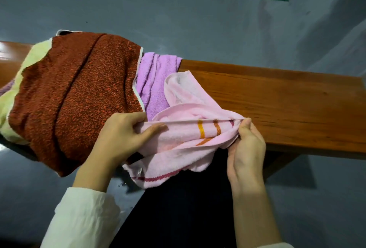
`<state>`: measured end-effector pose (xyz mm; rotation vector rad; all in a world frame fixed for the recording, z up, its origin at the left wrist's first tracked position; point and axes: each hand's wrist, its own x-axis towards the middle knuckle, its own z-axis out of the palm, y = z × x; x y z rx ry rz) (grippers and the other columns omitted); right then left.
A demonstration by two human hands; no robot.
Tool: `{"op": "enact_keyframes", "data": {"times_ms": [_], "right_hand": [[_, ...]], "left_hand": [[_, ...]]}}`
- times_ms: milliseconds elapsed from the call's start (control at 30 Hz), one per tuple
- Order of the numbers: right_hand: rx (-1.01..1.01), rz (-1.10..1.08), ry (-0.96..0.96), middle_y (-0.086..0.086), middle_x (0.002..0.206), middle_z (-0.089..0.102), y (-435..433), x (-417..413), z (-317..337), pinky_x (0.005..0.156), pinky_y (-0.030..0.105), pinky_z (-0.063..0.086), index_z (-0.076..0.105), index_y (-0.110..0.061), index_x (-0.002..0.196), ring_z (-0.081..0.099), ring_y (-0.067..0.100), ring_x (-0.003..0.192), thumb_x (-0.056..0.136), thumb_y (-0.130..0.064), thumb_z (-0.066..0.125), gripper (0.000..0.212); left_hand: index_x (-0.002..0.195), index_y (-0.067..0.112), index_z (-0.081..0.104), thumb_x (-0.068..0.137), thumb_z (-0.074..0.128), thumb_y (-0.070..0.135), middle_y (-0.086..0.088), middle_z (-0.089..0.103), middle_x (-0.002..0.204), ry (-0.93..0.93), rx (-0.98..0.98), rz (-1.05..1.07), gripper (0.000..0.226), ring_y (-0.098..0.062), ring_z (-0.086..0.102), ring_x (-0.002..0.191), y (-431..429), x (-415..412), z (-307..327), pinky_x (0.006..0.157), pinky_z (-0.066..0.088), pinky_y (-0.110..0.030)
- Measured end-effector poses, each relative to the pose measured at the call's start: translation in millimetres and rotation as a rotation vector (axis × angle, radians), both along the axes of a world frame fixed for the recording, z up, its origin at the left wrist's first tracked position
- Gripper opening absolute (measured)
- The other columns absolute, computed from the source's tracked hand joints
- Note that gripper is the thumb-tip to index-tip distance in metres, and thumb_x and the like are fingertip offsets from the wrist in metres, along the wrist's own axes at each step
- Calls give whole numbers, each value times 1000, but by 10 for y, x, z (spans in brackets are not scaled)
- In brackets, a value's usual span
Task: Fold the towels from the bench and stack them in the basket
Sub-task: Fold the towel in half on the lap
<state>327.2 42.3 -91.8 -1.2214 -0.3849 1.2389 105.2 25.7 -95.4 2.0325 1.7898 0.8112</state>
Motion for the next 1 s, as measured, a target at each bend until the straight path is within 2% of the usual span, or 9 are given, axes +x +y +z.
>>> {"op": "enact_keyframes", "data": {"times_ms": [167,233,333,500,633,700,767,867,1000], "right_hand": [[17,-58,-78,-11,59,67,27,151,-8,64,18,52,57,-12,76,62,1,61,104,-17,36,35],[26,-71,-144,-12,58,66,21,206,-40,65,19,50,57,-12,74,60,1,61,104,-16,36,36],[40,-104,-162,-12,57,66,5,250,-62,61,15,50,58,-13,74,60,-1,58,104,-15,36,37],[46,-178,-206,-8,61,60,-5,344,-62,57,13,46,55,-15,71,55,-2,55,104,-16,36,38],[61,-195,-309,-1,68,57,-8,411,-43,58,16,45,53,-15,70,53,1,57,104,-17,35,39],[65,-197,-347,2,72,56,-37,432,-32,62,20,45,52,-15,71,53,7,65,104,-18,35,37],[80,-208,-365,3,74,56,-76,467,-21,65,25,44,51,-16,71,51,12,70,104,-18,35,37],[93,-232,-378,1,72,54,-145,547,10,62,22,42,49,-17,70,50,10,67,104,-19,34,37],[134,-225,-403,-2,70,52,-156,588,108,55,15,41,47,-17,70,47,6,62,104,-18,34,37]], "left_hand": [[55,15,38,80,56,58,-3,33,51,-173,-9,-61,53,-7,30,50,-3,-151,99,50,26,-24],[59,20,42,81,52,60,-4,39,51,-92,-15,-113,47,-7,35,48,-1,-216,127,50,29,-24],[61,30,38,86,46,60,-1,35,47,89,2,-211,40,-12,39,45,45,-277,211,49,32,-28],[64,29,40,83,41,64,2,42,51,137,12,-251,41,-14,44,51,62,-350,402,52,35,-29],[60,25,45,75,29,80,4,48,52,418,-26,-167,60,-11,46,52,49,-415,461,54,43,-35],[57,19,47,76,27,82,6,48,55,444,-12,-195,69,-12,48,55,37,-439,511,54,44,-36],[63,21,57,81,29,78,9,51,66,428,22,-268,66,-12,51,65,10,-460,583,60,46,-37],[73,22,63,87,33,65,10,54,71,440,59,-305,54,-14,54,69,-67,-456,688,60,46,-33],[89,23,64,89,64,22,3,65,82,496,176,-230,1,-24,63,74,-107,-456,804,56,39,-28]]}}
